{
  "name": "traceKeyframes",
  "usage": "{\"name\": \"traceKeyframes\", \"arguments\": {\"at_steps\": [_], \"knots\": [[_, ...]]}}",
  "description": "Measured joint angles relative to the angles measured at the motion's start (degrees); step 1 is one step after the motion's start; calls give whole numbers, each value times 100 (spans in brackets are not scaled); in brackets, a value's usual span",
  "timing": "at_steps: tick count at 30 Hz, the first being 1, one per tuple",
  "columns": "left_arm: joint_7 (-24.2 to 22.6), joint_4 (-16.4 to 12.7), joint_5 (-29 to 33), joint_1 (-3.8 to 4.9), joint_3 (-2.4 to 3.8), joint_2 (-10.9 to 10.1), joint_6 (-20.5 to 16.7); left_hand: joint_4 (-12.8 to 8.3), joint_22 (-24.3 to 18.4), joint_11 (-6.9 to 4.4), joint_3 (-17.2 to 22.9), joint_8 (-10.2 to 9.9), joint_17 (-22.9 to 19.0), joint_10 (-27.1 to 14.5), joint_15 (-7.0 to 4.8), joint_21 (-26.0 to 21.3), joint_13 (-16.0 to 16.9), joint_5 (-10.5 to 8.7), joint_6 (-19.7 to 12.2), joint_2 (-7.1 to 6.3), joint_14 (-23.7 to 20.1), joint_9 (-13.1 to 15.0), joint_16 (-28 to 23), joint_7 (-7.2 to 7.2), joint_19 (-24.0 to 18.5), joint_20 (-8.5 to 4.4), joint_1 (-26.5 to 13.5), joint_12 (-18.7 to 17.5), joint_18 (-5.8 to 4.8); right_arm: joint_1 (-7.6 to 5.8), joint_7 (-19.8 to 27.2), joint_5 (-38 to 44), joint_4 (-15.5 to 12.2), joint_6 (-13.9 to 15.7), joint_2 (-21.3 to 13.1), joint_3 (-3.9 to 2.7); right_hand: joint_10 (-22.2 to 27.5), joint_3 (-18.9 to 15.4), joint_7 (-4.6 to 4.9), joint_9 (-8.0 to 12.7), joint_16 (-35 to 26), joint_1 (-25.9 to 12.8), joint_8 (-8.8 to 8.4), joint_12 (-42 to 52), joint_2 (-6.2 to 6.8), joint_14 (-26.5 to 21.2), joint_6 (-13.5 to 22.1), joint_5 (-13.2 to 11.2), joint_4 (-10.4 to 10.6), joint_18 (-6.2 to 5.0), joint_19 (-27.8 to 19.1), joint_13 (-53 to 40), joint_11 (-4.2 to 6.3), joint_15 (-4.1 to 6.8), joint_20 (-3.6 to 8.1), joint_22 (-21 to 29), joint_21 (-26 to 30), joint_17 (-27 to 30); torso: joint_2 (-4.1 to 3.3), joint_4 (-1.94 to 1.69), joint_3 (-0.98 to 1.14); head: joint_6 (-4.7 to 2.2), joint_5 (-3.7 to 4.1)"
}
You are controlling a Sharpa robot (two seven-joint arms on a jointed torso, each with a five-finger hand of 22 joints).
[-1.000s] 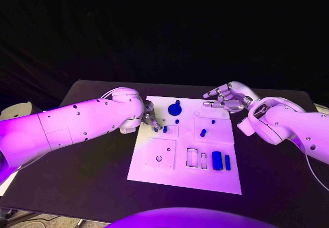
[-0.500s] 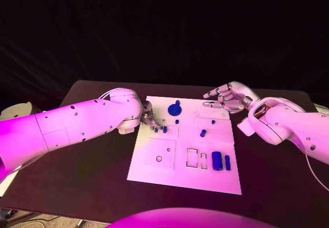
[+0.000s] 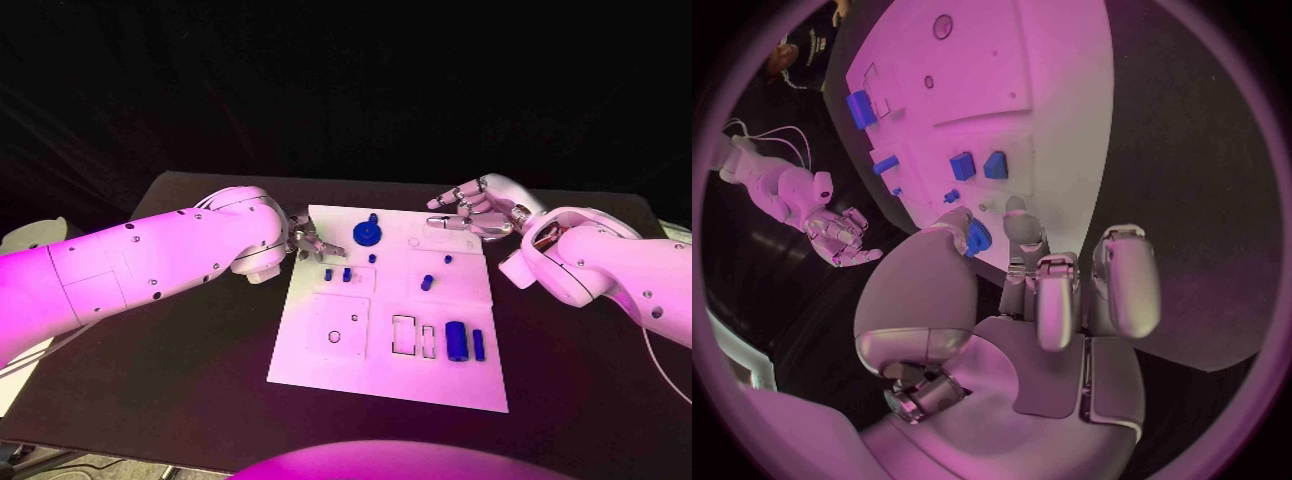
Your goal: Assemble the parts on the task board
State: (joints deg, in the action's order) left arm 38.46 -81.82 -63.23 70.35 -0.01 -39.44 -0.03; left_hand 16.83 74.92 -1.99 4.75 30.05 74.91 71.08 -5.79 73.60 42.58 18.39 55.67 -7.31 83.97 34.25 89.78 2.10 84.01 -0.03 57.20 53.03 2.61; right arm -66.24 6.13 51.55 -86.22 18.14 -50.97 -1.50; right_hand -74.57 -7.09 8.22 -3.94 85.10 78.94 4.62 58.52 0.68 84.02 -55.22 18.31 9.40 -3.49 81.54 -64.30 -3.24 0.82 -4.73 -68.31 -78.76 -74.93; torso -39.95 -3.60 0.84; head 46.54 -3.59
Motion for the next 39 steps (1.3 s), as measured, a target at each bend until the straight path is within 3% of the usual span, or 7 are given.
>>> {"name": "traceKeyframes", "arguments": {"at_steps": [3, 8, 13, 21, 24, 29, 39], "knots": [[-385, 10, 351, 0, 0, -23, -381, -9, 3, 152, -180, -136, 0, -536, 146, -1147, -490, 0, -345, 71, 0, -89, -332, 159, 0, 119, 99, -478, 190, 0, 0, 0, 0, 0, -2, 0, 0, 0, 0, 0, 0, 0, 0, 0, 0, 0, 0, 0, 0, 0, 0, 0, 0, 0, 0, 0, 0, 0, 0, 0, 0, -20, 5], [-1354, 115, 643, 0, -71, 39, -999, -549, -389, 524, 128, -470, -823, -1703, 467, -4434, -929, -14, -1088, 131, -596, -383, -1823, 536, -798, 364, 1593, -1188, 589, 0, 0, 0, 0, 1, -9, 0, 0, 0, 0, 0, 0, 0, 0, 0, 0, 0, 0, 0, 0, 0, 0, 0, 0, 0, 0, 0, 0, 1, 2, -3, 0, -61, 30], [-2398, 228, 359, -24, -151, 203, -1421, -974, -1012, 597, 876, -981, -2280, -1899, 597, -5501, -1973, -820, -1053, -4, -1528, -1099, -3198, 572, -1231, 499, 2779, -2297, 724, 0, 0, -1, 0, 2, -4, 0, 0, 0, 0, 0, 0, 0, 0, 0, 0, 0, 0, 0, 0, 0, 0, 6, 0, 0, 0, 6, 0, 1, 1, -2, -3, -120, 59], [-3166, 420, -867, -103, -232, 514, -1545, -948, -1356, 626, 1195, -1601, -2148, -1485, 538, -5662, -3021, -1002, -381, -419, -1003, -1952, -2850, 453, -778, 525, 2764, -3142, 724, 3, 0, -1, 4, 3, 6, 0, 0, 0, 0, 0, 0, 0, 0, 0, 0, 0, 0, 0, 0, 0, 0, 6, 0, 0, 0, 6, 0, 1, -14, 17, -4, -181, 87], [-3150, 513, -1339, -115, -257, 623, -1436, -886, -1110, 599, 1134, -1755, -1321, -1433, 444, -4951, -3235, -1002, -270, -477, -431, -2125, -2051, 425, -345, 450, 2706, -3319, 723, 4, 1, -1, 4, 3, 7, 0, 0, 0, 0, 0, 0, 0, 0, 0, 0, 0, 0, 0, 0, 0, 0, 6, 0, 0, 0, 6, 0, 1, -17, 18, -4, -188, 94], [-3039, 670, -1909, -131, -281, 782, -1180, -885, -592, 550, 1080, -1901, -548, -1261, 333, -3651, -3499, -1002, -15, -476, -29, -2317, -1338, 432, -25, 331, 2707, -3534, 584, 6, 2, -1, 0, 4, 10, 0, 0, 0, 0, 0, 0, 0, 0, 0, 0, 0, 0, 0, 0, 1, 0, 5, 0, 0, 0, 6, 0, 2, -19, 18, -3, -191, 107], [-2929, 849, -2336, -165, -294, 969, -884, -836, -285, 514, 1100, -2012, -445, -899, 333, -2922, -3710, -1026, 269, -438, -29, -2467, -1212, 412, -25, 330, 2745, -3727, 496, 6, 4, -1, -3, 8, 16, 0, 0, 0, 0, 0, 0, 0, 0, 0, 0, 0, 0, 0, 0, 0, 0, 5, 0, 0, 0, 6, 0, 2, -18, 18, -1, -184, 128]]}}
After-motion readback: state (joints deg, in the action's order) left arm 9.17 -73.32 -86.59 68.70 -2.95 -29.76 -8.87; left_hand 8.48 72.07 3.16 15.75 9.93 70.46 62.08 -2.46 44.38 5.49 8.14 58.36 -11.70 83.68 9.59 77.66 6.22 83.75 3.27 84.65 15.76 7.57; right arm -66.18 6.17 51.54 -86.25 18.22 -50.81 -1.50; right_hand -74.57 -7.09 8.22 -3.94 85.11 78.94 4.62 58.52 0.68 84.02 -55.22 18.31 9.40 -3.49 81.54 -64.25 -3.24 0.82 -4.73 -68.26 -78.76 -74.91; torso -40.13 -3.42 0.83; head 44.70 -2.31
